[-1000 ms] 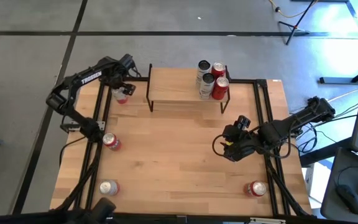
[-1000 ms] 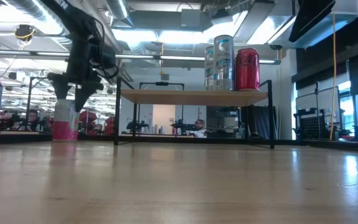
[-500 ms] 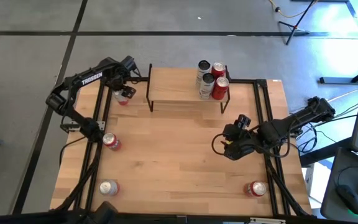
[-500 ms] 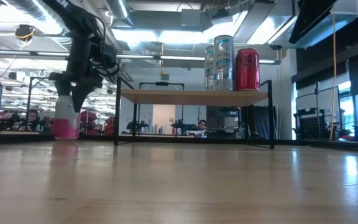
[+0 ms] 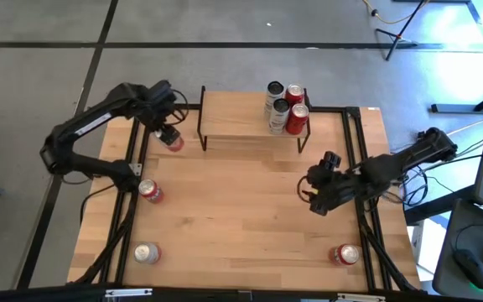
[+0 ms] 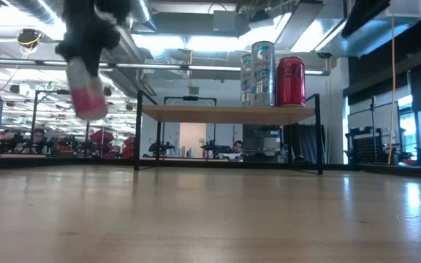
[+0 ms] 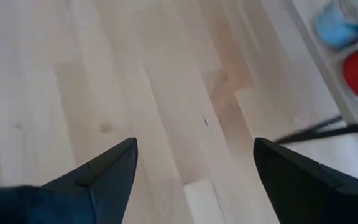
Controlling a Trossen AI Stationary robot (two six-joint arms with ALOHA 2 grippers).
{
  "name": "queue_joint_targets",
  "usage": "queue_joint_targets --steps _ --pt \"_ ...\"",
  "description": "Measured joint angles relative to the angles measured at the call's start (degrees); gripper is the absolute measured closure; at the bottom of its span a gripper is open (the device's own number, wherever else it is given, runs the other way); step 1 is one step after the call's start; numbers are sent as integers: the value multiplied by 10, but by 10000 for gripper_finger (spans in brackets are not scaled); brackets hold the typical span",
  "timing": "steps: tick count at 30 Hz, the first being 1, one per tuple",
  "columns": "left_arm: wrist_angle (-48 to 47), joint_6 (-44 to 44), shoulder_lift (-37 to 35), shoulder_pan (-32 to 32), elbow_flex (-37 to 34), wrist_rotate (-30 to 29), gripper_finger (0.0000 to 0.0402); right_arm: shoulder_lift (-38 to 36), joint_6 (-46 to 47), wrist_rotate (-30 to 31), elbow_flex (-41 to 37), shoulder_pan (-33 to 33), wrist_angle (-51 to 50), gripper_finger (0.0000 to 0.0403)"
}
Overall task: Place canned beverage on shelf
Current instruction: Put the top pink and white soda can on the shelf
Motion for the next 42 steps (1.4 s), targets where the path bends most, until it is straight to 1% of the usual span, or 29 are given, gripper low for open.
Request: queue_joint_targets --steps 3,4,7,10,12,15,17,19,21,25,29,32,34,37,42 --pt "-4 -28 -24 -46 33 45 142 -26 -24 -6 0 0 35 95" --pt "-5 -40 -31 -63 46 52 142 -33 -31 1 0 0 46 95" --pt "-6 -104 -39 -111 85 58 142 -43 -21 31 16 -12 79 95" --pt "5 -129 -39 -162 123 49 142 -41 -27 30 49 -27 110 95" --pt "41 -141 -38 -203 143 44 142 -38 -56 22 69 -42 135 95" --pt "124 -142 -24 -265 162 44 142 -37 -106 19 76 -66 188 95" --pt "175 -143 -10 -303 172 28 142 -37 -146 13 77 -87 238 101" --pt "207 -140 8 -335 183 6 142 -36 -175 -3 77 -106 280 118" --pt "236 -127 33 -363 195 -10 142 -30 -200 -31 77 -129 325 150" --pt "301 -96 85 -403 226 -12 142 -13 -233 -80 77 -162 382 241" --pt "329 -70 125 -428 268 -12 142 7 -246 -125 77 -183 404 333" --pt "324 -61 146 -440 290 -35 142 20 -246 -150 77 -184 405 387" --pt "328 -53 154 -443 298 -46 142 26 -246 -157 77 -184 407 397" --pt "327 -48 153 -444 300 -59 142 34 -246 -179 77 -184 407 383" --pt "345 -36 153 -443 299 -70 141 46 -246 -177 77 -184 396 376"
